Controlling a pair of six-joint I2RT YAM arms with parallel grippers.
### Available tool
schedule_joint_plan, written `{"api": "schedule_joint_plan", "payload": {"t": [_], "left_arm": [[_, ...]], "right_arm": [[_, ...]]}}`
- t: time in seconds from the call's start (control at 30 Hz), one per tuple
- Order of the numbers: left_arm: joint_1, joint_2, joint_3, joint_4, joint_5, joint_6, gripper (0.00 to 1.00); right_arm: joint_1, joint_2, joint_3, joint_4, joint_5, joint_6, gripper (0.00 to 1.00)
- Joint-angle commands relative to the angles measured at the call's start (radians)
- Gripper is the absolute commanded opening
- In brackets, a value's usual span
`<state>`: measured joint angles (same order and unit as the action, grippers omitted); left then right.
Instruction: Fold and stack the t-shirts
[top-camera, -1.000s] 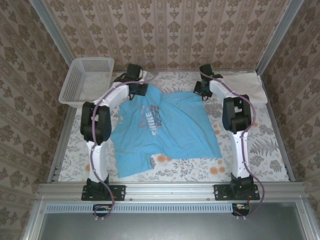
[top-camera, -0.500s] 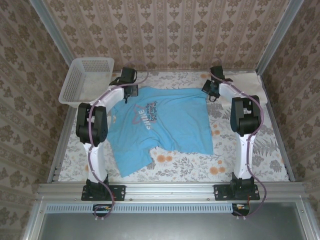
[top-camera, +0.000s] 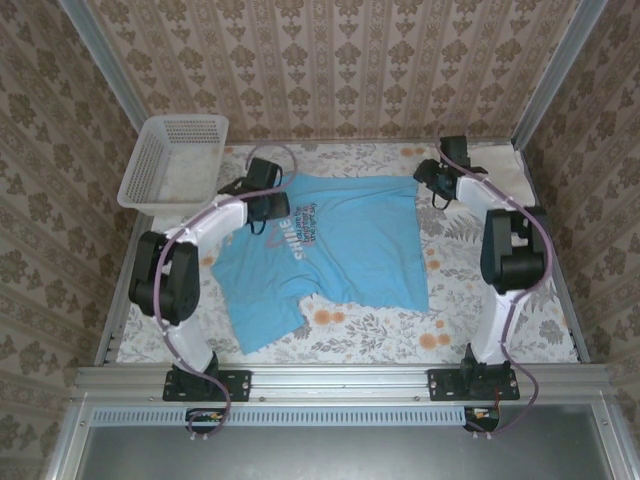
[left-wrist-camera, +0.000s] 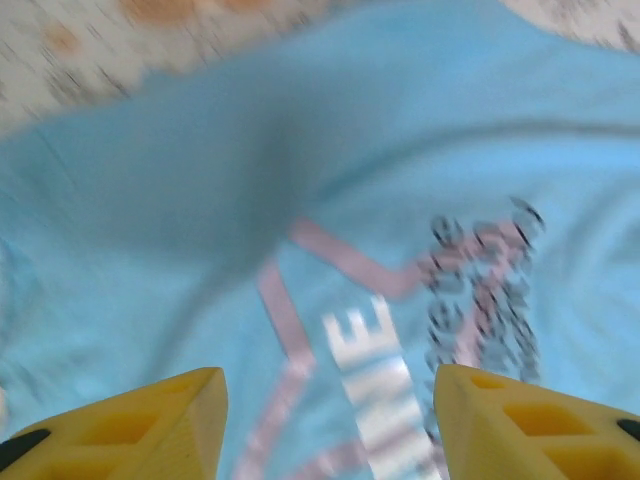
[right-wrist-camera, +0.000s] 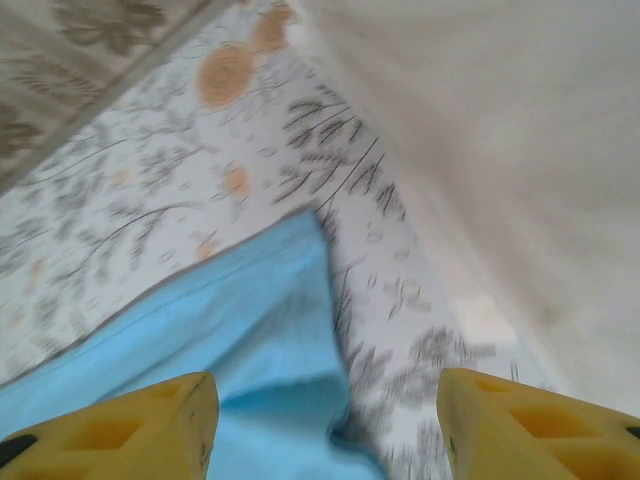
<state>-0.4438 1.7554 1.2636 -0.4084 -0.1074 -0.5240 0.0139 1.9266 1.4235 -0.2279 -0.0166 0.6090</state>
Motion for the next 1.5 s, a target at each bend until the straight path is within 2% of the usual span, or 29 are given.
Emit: {"api": "schedule_joint_plan", "payload": {"t": [0.0,0.13,0.27,0.4,0.57,0.8,0.9,1.0,1.1,1.2,1.3,1.37,1.47], "left_arm": [[-0.065,-0.057,-0.111,-0.004,0.084,-0.084,0.58],[-0.137,-0.074,-0.206,-0.027,0.102,-0.069,0.65],[-0.167,-0.094,-0.325,0.023,0.181,-0.076,0.69],[-0.256,-0.104,-0.372,0.011,0.206,-0.059,0.64],[-0.392,-0.109,-0.454,0.047,0.248,-0.117,0.61],[-0.582,-0.144,-0.544,0.120,0.319,-0.209,0.57],[-0.602,-0.203,-0.551,0.100,0.308,-0.224,0.60],[-0.532,-0.296,-0.508,0.002,0.244,-0.192,0.66],[-0.360,-0.391,-0.433,-0.069,0.214,-0.145,0.73],[-0.186,-0.436,-0.326,-0.087,0.196,-0.113,0.82],[-0.042,-0.370,-0.202,-0.074,0.168,-0.099,0.87],[0.057,-0.268,-0.113,-0.065,0.211,-0.096,0.87],[0.154,-0.053,0.058,-0.097,0.298,-0.082,0.85]], "right_arm": [[0.011,-0.195,-0.118,-0.046,-0.082,0.009,0.61],[0.053,-0.385,-0.348,-0.111,-0.097,0.086,0.56],[0.130,-0.493,-0.493,-0.170,-0.162,0.067,0.55],[0.214,-0.474,-0.520,-0.299,-0.166,0.060,0.50],[0.271,-0.436,-0.584,-0.298,-0.174,0.058,0.44],[0.278,-0.418,-0.642,-0.391,-0.129,0.000,0.37],[0.278,-0.429,-0.658,-0.428,-0.110,-0.017,0.34],[0.276,-0.445,-0.683,-0.455,-0.094,-0.001,0.30],[0.275,-0.528,-0.727,-0.445,-0.079,0.057,0.30],[0.277,-0.675,-0.753,-0.397,-0.103,0.117,0.38],[0.281,-0.780,-0.742,-0.329,-0.105,0.146,0.45],[0.286,-0.801,-0.735,-0.254,-0.138,0.143,0.51],[0.298,-0.769,-0.717,-0.147,-0.184,0.127,0.53]]}}
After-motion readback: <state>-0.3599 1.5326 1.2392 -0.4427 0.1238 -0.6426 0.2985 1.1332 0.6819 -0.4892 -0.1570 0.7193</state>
